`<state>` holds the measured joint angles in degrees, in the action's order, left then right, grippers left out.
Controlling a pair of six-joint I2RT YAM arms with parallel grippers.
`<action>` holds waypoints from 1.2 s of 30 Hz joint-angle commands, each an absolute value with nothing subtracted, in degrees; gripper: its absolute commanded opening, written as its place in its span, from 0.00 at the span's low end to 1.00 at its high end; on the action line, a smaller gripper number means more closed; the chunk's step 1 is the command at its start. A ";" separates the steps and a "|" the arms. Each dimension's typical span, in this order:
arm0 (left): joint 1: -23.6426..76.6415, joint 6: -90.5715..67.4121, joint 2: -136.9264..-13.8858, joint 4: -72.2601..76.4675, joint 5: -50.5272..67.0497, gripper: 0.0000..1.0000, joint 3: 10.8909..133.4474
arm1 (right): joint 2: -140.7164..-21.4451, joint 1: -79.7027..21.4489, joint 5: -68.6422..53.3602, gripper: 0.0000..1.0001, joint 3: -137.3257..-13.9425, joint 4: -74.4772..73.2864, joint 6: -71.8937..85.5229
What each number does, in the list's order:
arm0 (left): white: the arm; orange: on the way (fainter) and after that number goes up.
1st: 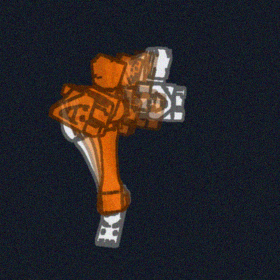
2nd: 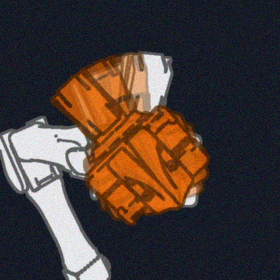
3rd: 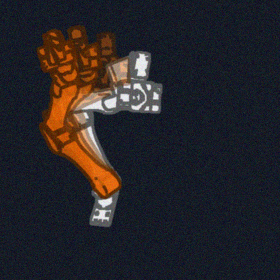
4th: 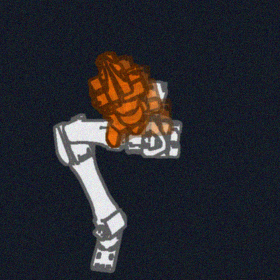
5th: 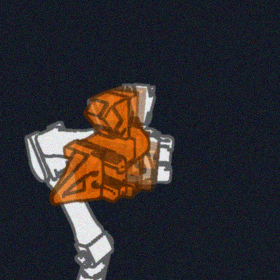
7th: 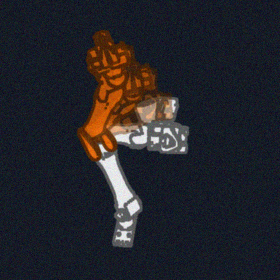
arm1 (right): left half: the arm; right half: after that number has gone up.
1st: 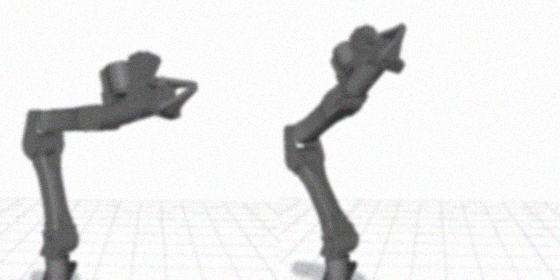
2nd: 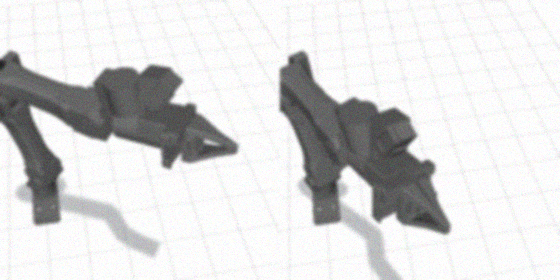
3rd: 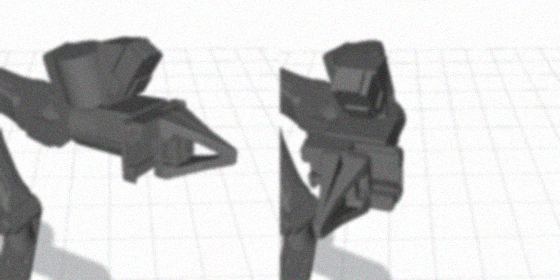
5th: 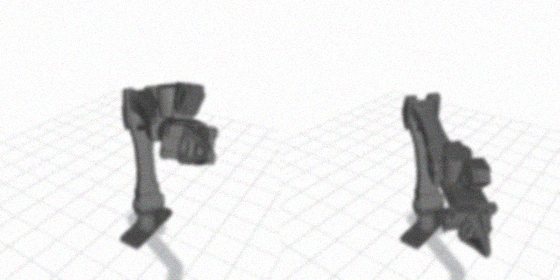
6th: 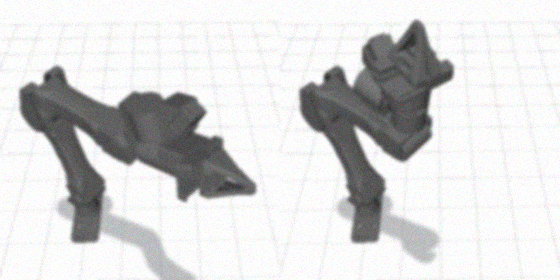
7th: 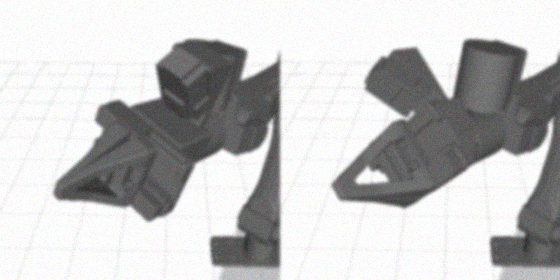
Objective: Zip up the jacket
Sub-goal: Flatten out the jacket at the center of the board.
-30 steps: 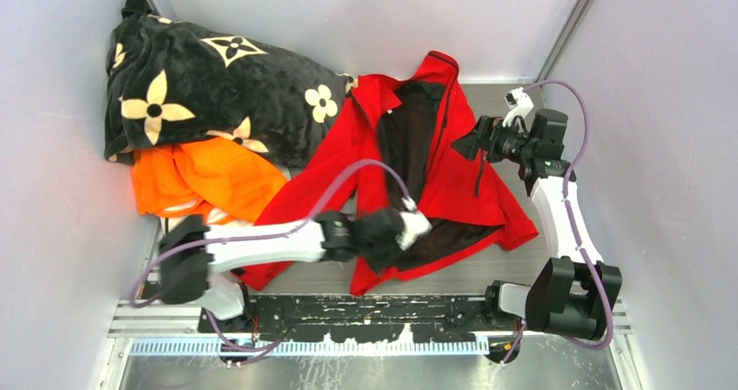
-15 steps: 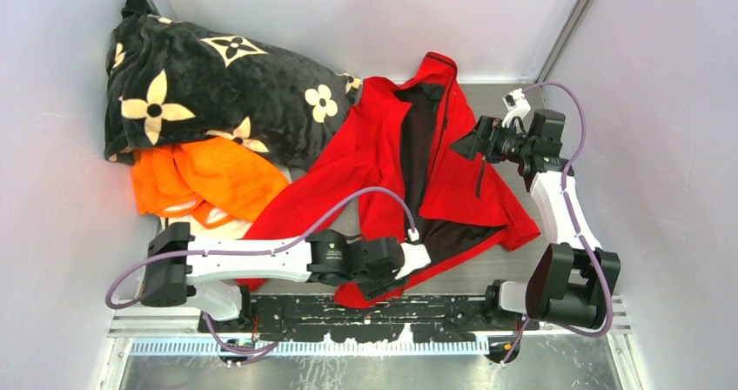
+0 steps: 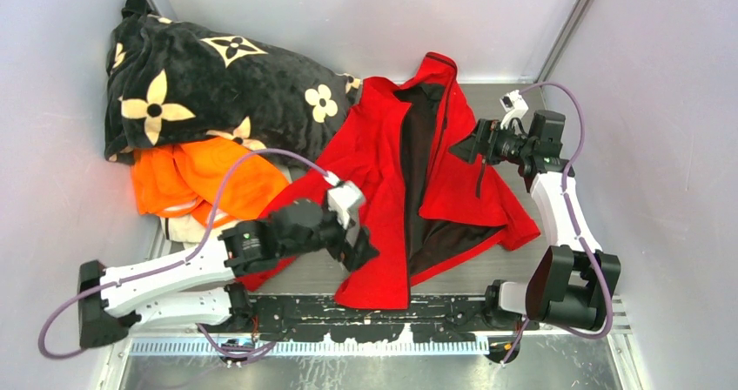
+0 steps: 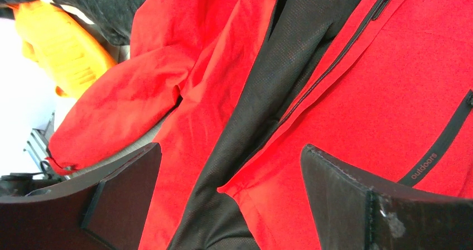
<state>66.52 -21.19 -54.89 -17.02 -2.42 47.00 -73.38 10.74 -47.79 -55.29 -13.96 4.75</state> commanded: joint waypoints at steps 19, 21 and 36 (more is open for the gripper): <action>35.84 -21.26 -73.54 -21.24 14.56 1.00 73.40 | -69.62 11.10 -47.98 1.00 -56.50 -15.84 -5.72; 34.93 -18.59 -76.16 -21.92 14.52 1.00 75.29 | -70.14 11.43 -48.98 1.00 -56.11 -15.61 -6.23; 32.80 -13.78 -78.08 -21.48 16.69 0.95 73.75 | -71.71 13.43 -54.26 1.00 -55.54 -23.21 -20.21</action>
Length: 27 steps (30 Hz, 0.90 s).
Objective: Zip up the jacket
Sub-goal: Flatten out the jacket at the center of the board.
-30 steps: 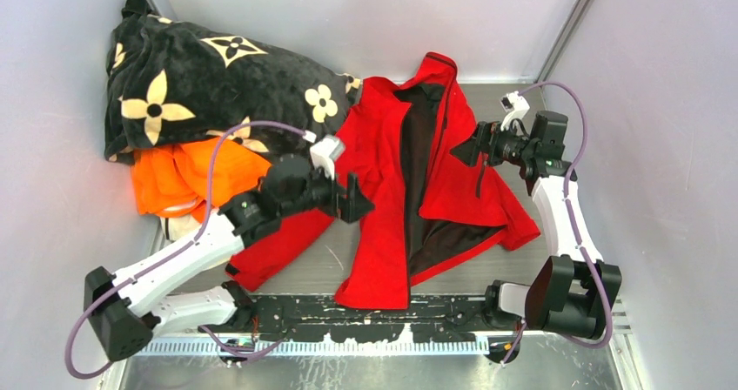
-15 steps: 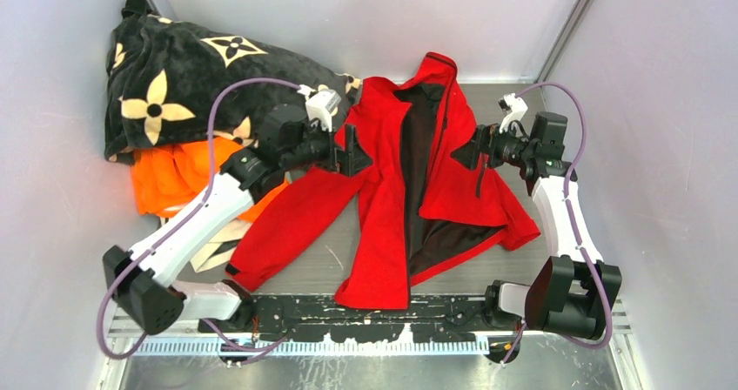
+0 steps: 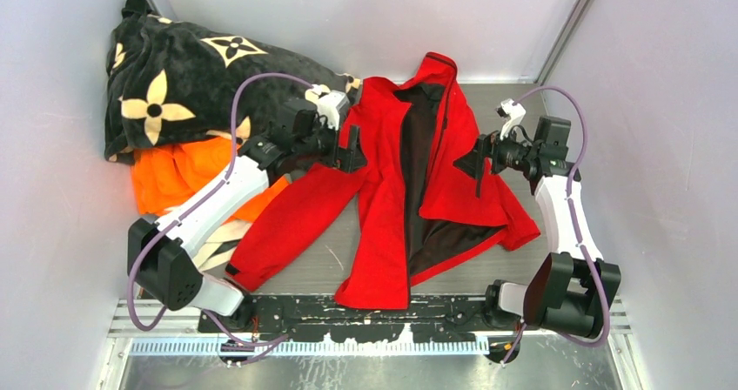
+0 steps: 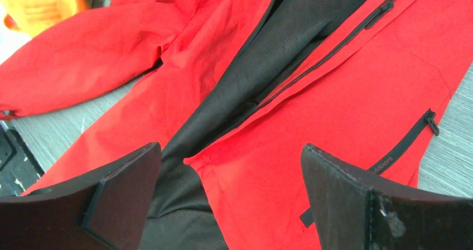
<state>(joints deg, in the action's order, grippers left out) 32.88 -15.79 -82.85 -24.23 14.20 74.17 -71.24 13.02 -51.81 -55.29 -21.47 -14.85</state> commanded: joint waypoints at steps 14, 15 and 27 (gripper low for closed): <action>32.82 -15.14 -73.91 -17.76 16.60 0.95 69.53 | -74.18 15.61 -54.56 1.00 -54.56 -20.25 -17.20; 32.81 -15.60 -73.95 -17.63 17.15 0.94 69.52 | -74.22 15.72 -54.58 1.00 -54.12 -18.87 -15.74; 32.83 -16.79 -75.11 -16.82 17.94 0.92 68.74 | -83.15 15.08 -50.53 0.94 -53.40 -2.34 8.40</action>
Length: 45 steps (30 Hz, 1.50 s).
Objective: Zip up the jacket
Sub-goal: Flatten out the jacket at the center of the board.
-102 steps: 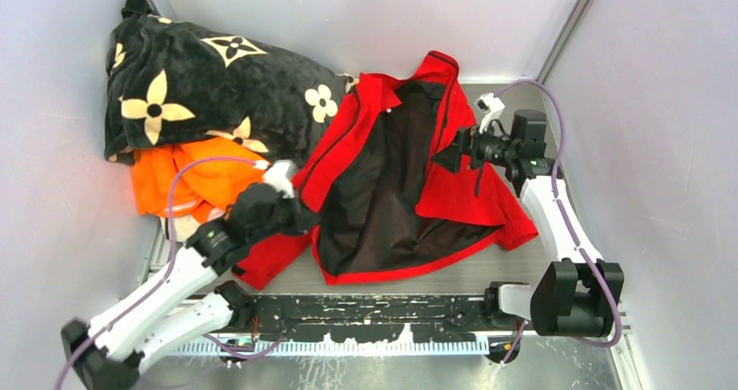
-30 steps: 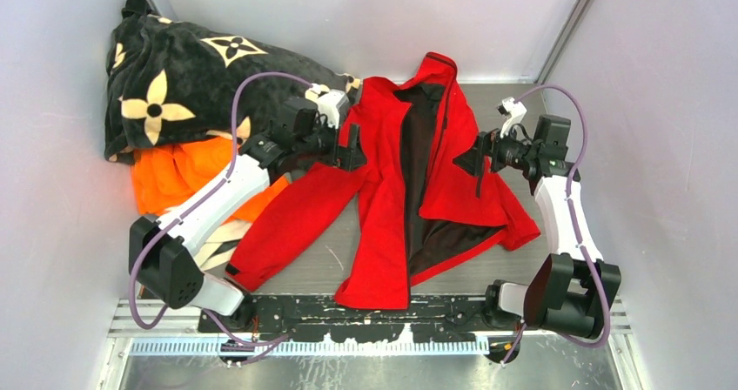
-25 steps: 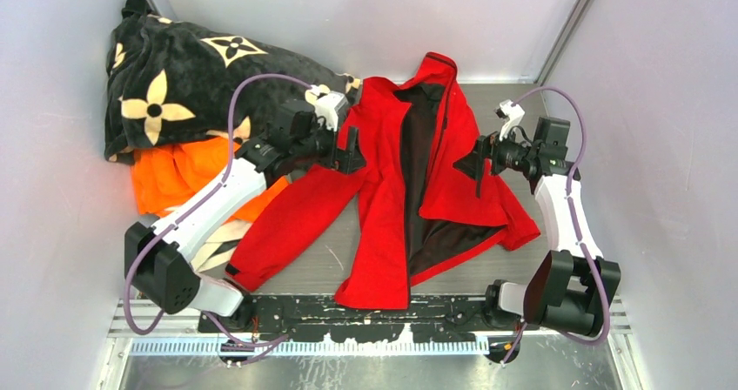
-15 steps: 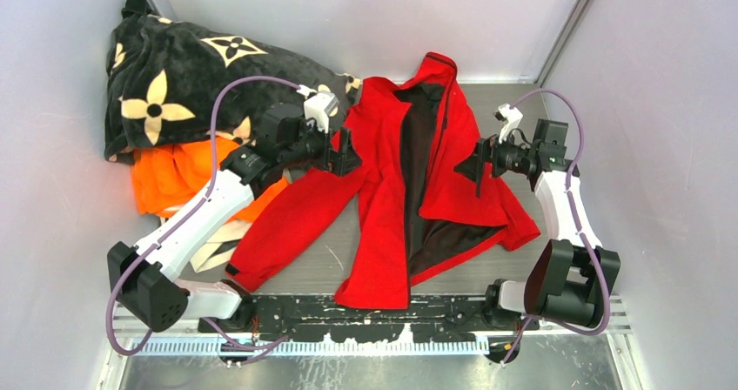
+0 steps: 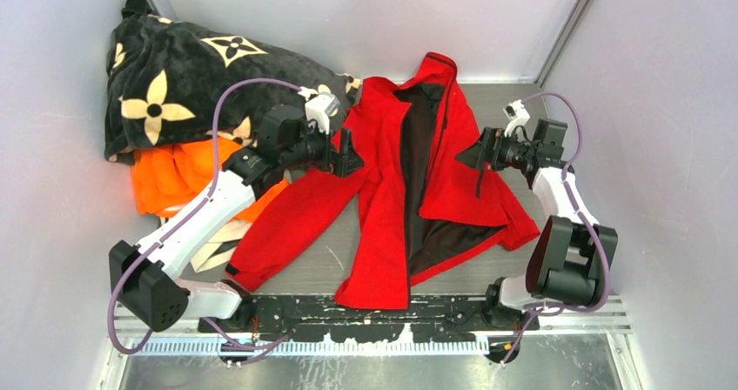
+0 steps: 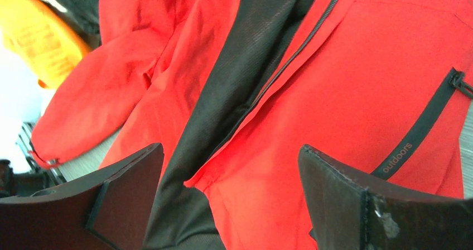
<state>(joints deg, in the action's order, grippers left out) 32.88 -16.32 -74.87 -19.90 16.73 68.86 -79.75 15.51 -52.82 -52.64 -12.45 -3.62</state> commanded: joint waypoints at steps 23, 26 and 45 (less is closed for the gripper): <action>32.80 -14.85 -74.11 -17.65 15.55 0.93 68.56 | -130.05 7.81 -33.32 0.52 -107.38 -15.53 12.65; 32.87 -14.85 -74.06 -17.54 15.64 0.92 68.55 | -132.72 6.90 -33.89 0.52 -111.08 -18.04 11.41; 32.85 -14.72 -75.00 -17.57 15.67 0.92 68.43 | -138.11 4.66 -36.40 0.16 -120.54 -24.67 8.78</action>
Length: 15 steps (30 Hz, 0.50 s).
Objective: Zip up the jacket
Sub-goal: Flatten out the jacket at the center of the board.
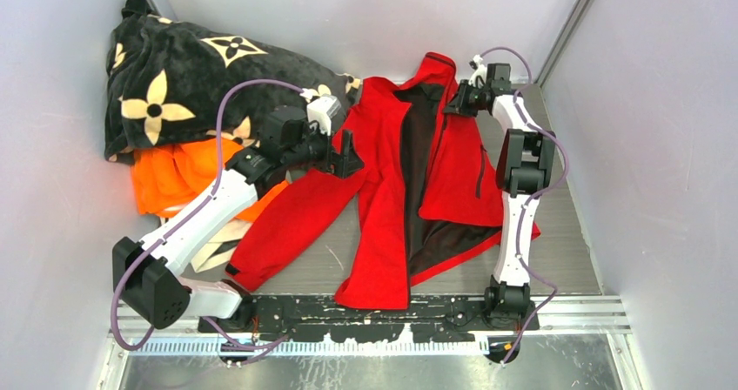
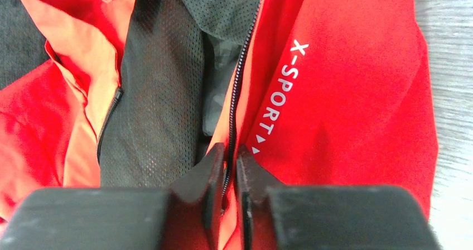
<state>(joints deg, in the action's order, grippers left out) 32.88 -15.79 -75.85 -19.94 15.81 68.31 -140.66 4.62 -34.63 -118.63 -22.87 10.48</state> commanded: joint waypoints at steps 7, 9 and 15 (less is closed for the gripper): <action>32.86 -14.15 -74.58 -16.93 17.80 0.92 68.15 | -121.87 4.83 -39.27 0.03 -102.70 -16.24 10.49; 32.80 -13.78 -74.32 -16.03 19.42 0.90 67.67 | -116.48 4.79 -40.33 0.01 -97.75 -14.70 11.73; 32.88 -13.93 -74.89 -10.62 29.43 0.84 65.62 | -102.85 4.83 -44.75 0.01 -85.76 -12.71 15.71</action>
<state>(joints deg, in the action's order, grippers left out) 32.88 -14.52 -75.83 -17.80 20.88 66.61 -113.12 5.02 -38.70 -90.37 -17.21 12.23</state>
